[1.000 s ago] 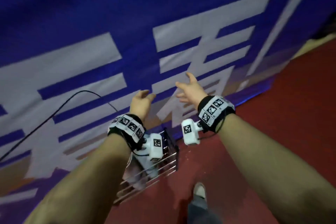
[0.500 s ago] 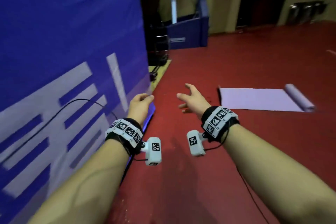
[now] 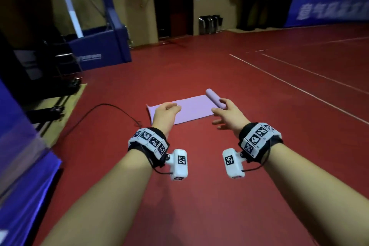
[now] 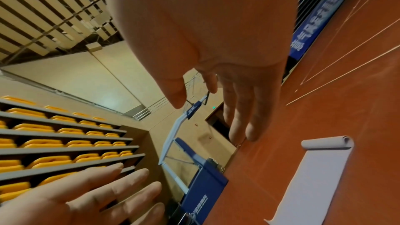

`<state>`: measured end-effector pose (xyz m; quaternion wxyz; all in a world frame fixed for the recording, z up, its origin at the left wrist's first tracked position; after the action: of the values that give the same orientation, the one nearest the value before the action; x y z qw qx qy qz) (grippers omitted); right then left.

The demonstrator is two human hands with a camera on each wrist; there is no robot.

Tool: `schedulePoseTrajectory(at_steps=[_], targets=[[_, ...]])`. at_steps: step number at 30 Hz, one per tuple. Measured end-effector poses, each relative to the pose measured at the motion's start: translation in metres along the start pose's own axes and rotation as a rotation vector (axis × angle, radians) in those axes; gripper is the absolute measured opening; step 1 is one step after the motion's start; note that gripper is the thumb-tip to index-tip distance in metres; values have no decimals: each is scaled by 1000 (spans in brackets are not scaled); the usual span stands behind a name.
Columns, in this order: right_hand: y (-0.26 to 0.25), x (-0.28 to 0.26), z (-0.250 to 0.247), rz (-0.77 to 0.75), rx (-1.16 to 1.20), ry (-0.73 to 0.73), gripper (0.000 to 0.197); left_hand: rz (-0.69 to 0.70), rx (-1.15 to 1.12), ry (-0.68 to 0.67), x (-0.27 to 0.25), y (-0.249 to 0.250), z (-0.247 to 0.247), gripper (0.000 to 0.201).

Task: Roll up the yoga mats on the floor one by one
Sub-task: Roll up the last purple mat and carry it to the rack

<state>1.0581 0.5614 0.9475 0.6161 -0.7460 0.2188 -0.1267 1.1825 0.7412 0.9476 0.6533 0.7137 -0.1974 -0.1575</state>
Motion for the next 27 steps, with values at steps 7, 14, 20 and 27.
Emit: schedulePoseTrajectory(at_steps=[7,14,20,27], targets=[[38,101,-94,32,35,72,42,-37,43,-122,118,-17,112,24],[68,263,-144,85,58,119,56,-85,70,-175,290,-47,167,27],[47,407,-202,115,92,232,56,-80,73,-224,462,-25,209,28],[51,534,-276,164,115,307,54,-117,60,-367,604,-31,285,23]])
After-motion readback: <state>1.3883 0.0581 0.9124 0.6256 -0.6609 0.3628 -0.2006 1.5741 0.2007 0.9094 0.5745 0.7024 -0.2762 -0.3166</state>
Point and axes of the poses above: each hand's wrist, its own x-axis towards the middle knuckle, its own z-axis out of the palm, y = z × x, the point moved 4 cm from there along x, towards the middle knuckle, and after that the axes turned 7 degrees about -y, right-handed, at the moved point
